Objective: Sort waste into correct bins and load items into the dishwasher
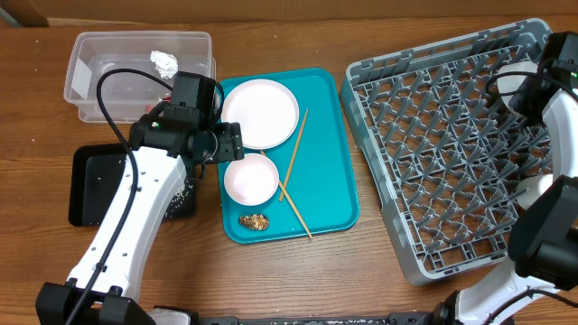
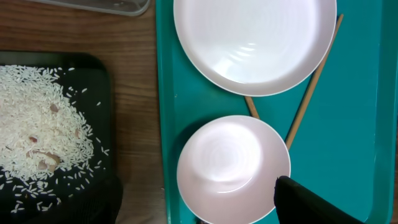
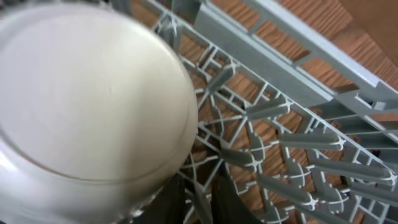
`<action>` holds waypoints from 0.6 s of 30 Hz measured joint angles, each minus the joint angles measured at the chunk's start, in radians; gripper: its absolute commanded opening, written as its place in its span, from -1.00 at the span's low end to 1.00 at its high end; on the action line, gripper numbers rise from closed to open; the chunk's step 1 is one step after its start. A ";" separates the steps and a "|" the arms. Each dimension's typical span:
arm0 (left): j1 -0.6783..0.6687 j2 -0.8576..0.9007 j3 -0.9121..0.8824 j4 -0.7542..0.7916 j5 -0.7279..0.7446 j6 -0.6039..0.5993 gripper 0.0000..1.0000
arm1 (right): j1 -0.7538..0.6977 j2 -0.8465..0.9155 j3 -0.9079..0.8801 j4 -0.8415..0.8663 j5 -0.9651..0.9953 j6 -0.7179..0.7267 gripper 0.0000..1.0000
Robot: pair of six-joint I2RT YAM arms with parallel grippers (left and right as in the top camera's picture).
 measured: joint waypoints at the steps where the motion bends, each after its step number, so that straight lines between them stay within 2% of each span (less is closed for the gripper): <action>1: 0.000 0.000 0.000 0.000 0.000 0.000 0.60 | 0.000 -0.006 0.000 0.001 -0.031 -0.011 -0.64; 7: 0.000 0.000 0.000 0.000 0.000 0.000 0.60 | 0.026 -0.029 0.000 -0.003 -0.362 -0.180 -0.62; 15: 0.000 0.000 0.000 0.000 0.000 0.000 0.60 | 0.070 -0.029 0.000 -0.002 -0.475 -0.263 -0.61; 16: 0.000 0.000 0.000 0.000 0.000 0.000 0.61 | 0.071 -0.029 0.000 -0.002 -0.478 -0.266 -0.53; 18: 0.000 0.000 0.000 0.000 0.000 0.000 0.61 | 0.072 -0.029 0.000 -0.014 -0.482 -0.272 -0.49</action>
